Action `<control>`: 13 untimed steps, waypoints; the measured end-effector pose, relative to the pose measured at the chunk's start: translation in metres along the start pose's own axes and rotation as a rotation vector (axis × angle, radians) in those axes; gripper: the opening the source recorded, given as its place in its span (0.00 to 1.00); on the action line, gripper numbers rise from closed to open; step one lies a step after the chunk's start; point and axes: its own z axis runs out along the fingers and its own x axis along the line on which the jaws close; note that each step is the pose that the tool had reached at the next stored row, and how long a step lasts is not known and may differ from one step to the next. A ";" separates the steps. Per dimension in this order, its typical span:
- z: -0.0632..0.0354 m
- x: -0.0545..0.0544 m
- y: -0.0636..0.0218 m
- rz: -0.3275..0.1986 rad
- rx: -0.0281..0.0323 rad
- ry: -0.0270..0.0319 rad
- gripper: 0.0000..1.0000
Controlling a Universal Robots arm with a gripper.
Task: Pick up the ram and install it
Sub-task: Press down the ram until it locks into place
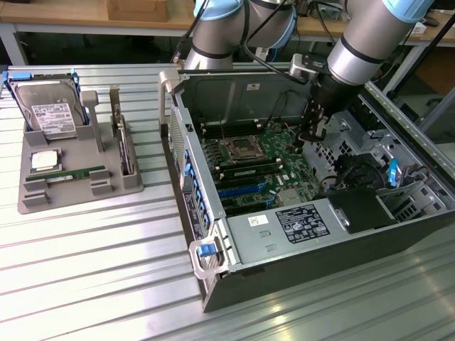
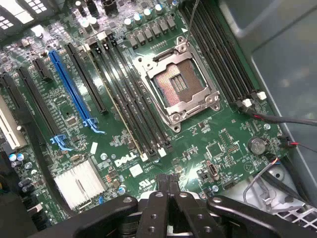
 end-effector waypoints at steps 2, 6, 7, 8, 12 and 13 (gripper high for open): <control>0.0000 0.000 0.0000 0.016 0.0009 -0.0016 0.10; 0.0000 0.000 0.0000 0.044 0.0024 -0.0040 0.10; 0.0000 0.000 0.0000 0.050 0.0028 -0.0047 0.10; 0.0000 0.000 0.0000 0.057 0.0032 -0.0053 0.10; 0.0000 0.000 0.0000 0.085 0.0047 -0.0078 0.10; 0.0000 0.000 0.0000 0.091 0.0050 -0.0084 0.10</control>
